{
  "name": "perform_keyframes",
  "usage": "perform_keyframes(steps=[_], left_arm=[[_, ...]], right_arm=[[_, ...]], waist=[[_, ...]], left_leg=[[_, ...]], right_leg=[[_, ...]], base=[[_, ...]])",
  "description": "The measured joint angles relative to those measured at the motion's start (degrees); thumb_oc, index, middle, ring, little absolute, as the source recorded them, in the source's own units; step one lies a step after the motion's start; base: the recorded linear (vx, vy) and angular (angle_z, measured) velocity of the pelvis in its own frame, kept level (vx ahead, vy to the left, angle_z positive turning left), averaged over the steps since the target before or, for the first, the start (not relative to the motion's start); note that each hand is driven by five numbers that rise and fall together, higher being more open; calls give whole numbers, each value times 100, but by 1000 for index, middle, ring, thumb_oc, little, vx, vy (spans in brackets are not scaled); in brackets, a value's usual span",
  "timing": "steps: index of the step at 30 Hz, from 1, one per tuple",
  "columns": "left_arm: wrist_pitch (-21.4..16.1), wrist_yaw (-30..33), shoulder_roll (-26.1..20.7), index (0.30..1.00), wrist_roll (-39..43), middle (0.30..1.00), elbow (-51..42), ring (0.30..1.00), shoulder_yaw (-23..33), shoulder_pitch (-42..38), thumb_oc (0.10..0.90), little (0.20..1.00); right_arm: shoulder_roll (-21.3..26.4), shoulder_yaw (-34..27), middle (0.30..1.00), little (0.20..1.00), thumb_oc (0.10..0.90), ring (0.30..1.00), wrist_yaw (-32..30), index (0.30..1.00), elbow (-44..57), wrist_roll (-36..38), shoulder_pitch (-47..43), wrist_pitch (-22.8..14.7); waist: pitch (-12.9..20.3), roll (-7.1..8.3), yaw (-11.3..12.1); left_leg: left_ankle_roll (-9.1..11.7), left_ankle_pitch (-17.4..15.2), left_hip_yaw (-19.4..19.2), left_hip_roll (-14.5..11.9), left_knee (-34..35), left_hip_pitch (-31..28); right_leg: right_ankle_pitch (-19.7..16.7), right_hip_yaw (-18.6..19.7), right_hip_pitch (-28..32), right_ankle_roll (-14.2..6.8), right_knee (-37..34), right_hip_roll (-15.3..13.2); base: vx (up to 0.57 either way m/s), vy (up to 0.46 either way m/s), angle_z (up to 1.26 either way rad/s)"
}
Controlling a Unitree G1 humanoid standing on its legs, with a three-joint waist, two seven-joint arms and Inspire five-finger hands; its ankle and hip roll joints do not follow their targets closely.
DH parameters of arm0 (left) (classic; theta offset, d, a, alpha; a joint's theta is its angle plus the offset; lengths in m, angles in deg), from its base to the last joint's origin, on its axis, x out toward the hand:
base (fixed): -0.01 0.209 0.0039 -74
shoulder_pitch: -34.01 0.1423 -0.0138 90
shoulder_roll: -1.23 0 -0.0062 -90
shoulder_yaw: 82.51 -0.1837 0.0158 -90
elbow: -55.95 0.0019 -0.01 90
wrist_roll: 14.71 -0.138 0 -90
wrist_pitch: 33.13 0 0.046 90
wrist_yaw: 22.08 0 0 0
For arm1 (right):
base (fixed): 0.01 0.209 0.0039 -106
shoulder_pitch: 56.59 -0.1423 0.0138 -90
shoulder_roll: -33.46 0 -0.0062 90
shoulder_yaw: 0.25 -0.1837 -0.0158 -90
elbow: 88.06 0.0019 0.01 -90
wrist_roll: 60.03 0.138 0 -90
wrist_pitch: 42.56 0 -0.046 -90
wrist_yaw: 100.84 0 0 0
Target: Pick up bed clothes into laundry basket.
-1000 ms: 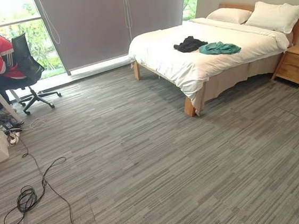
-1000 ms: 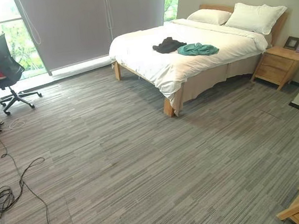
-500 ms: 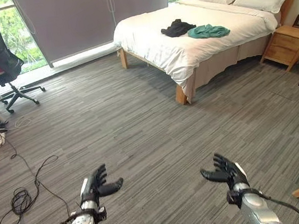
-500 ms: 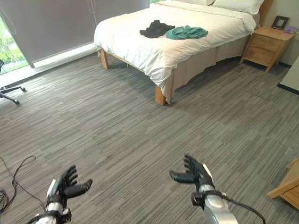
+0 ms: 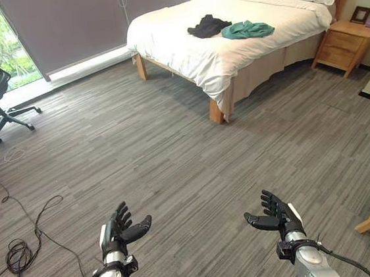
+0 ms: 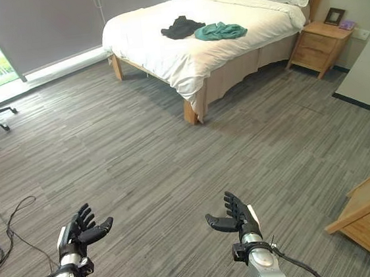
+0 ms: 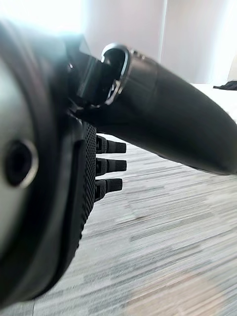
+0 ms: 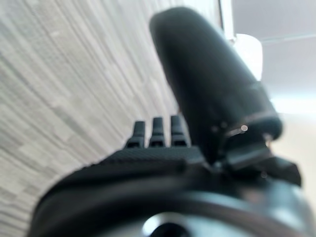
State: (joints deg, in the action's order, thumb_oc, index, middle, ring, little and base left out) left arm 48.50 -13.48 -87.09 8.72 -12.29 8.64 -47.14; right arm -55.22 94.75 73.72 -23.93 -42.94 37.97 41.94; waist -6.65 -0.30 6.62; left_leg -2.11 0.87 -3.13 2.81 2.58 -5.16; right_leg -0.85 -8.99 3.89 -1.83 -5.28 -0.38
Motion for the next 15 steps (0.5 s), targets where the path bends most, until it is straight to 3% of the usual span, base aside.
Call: perform_keyframes(steps=[10,12,13,14,15], left_arm=[[0,110,-29,900,6,900,3,900,137,-69,800,900],[0,112,-63,900,8,900,-5,900,135,-99,800,900],[0,119,-92,900,9,900,-11,900,134,-159,800,900],[0,134,-64,900,30,900,-19,900,145,-203,800,900],[-4,227,-32,900,132,900,-211,900,241,-260,800,900]], right_arm=[[7,4,900,900,800,900,0,900,0,106,-115,-1],[8,23,900,900,800,900,-1,900,0,140,-167,-1],[18,40,900,900,800,900,3,900,6,174,-251,-2],[2,141,900,900,800,900,4,900,9,195,-316,1],[50,190,900,900,800,900,6,900,295,247,-685,-13]], waist=[[-224,21,59],[-246,38,58],[-279,39,36],[-369,-55,76],[-726,-213,176]], left_leg=[[-1,2,39,0,-80,135],[-16,-12,44,2,-129,210],[-118,-90,63,28,-143,287],[-237,-168,64,19,-150,318],[-154,-443,75,-173,-456,464]], right_leg=[[-77,9,-107,58,13,3],[-80,9,-173,58,86,4],[-116,18,-340,0,338,10],[-8,46,-730,-113,998,56],[213,70,-2243,-527,3523,-49]], base=[[0,0,0],[142,252,-3],[483,330,-25],[1244,-149,-93],[1353,-439,-80]])
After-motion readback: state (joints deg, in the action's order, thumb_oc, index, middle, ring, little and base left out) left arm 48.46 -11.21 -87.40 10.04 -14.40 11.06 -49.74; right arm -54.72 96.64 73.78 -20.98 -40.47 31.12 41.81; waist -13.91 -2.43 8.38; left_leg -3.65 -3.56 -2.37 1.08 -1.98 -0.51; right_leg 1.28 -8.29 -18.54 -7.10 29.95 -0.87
